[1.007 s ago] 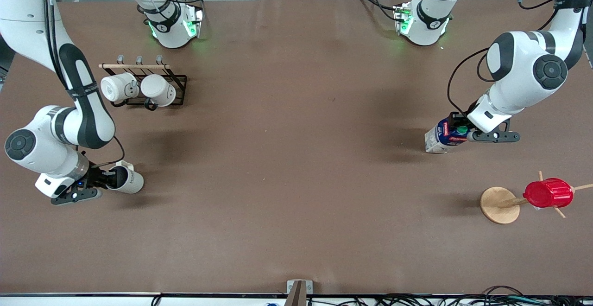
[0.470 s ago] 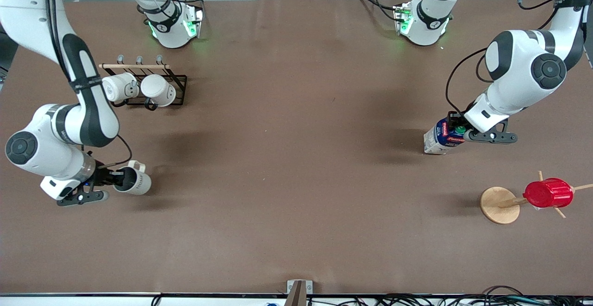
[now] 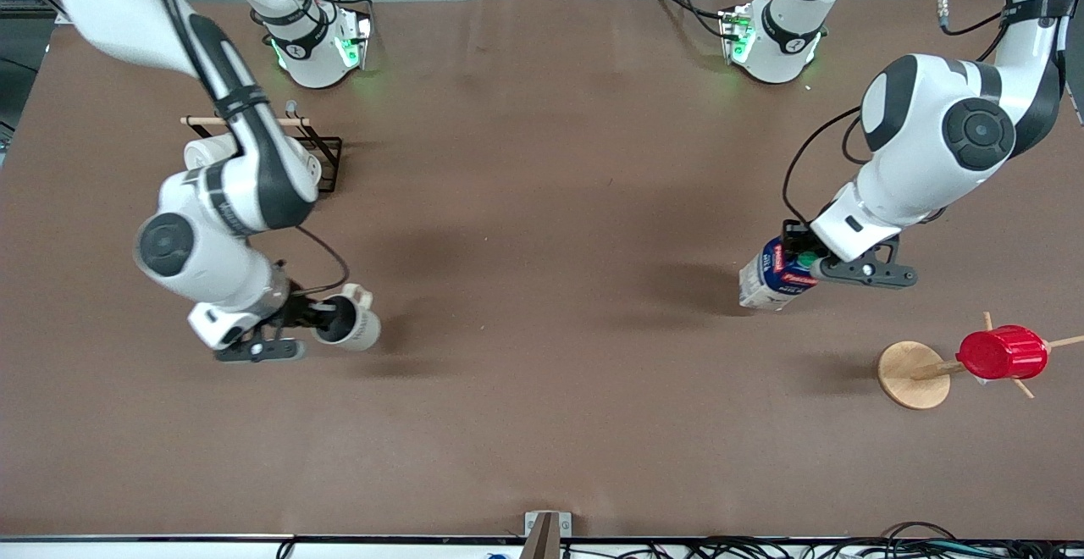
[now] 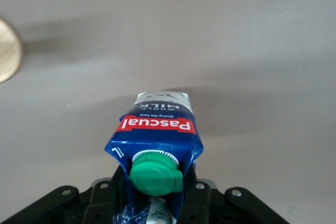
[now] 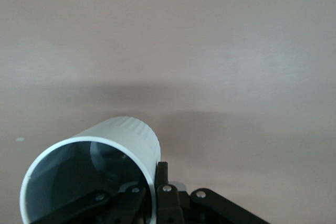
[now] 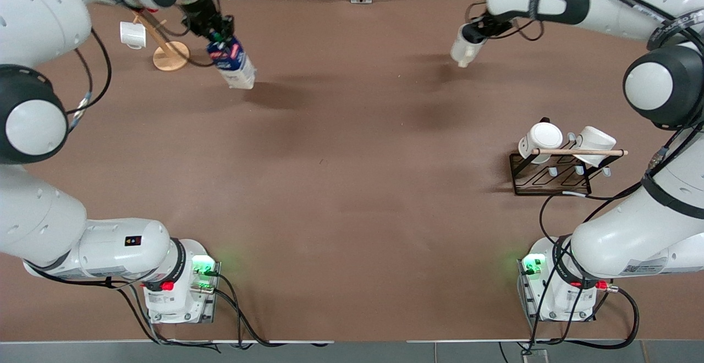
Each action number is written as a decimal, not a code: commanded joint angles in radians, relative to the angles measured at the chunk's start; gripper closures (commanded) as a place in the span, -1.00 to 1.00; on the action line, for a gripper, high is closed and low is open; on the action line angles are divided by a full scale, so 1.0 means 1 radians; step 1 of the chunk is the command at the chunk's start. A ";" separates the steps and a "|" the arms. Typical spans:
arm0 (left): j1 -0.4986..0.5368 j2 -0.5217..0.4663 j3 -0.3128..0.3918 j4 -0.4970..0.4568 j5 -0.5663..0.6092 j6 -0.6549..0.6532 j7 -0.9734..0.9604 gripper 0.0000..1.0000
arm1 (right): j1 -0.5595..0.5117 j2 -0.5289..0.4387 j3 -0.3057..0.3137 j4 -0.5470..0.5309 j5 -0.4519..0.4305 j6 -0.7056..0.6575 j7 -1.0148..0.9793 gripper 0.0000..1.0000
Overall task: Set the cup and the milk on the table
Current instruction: 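Carry the mug with the right gripper while the left gripper carries the carton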
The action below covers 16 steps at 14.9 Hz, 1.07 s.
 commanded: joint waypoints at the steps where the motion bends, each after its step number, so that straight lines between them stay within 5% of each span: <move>1: -0.079 0.130 -0.022 0.249 0.015 -0.116 -0.111 0.69 | 0.020 0.024 0.117 0.029 -0.140 -0.007 0.296 0.99; 4: -0.190 0.191 -0.021 0.305 0.053 -0.124 -0.209 0.78 | 0.038 0.086 0.211 0.051 -0.214 0.001 0.475 0.99; 8: -0.311 0.253 -0.021 0.355 0.075 -0.124 -0.390 0.78 | 0.123 0.166 0.220 0.077 -0.346 0.018 0.676 0.98; 14: -0.454 0.360 -0.007 0.456 0.076 -0.121 -0.574 0.78 | 0.193 0.209 0.231 0.077 -0.384 0.096 0.777 0.90; 15: -0.470 0.380 -0.005 0.478 0.093 -0.120 -0.589 0.78 | 0.198 0.213 0.231 0.077 -0.395 0.096 0.788 0.84; 16: -0.483 0.401 -0.005 0.495 0.122 -0.120 -0.608 0.78 | 0.196 0.215 0.231 0.077 -0.399 0.098 0.789 0.53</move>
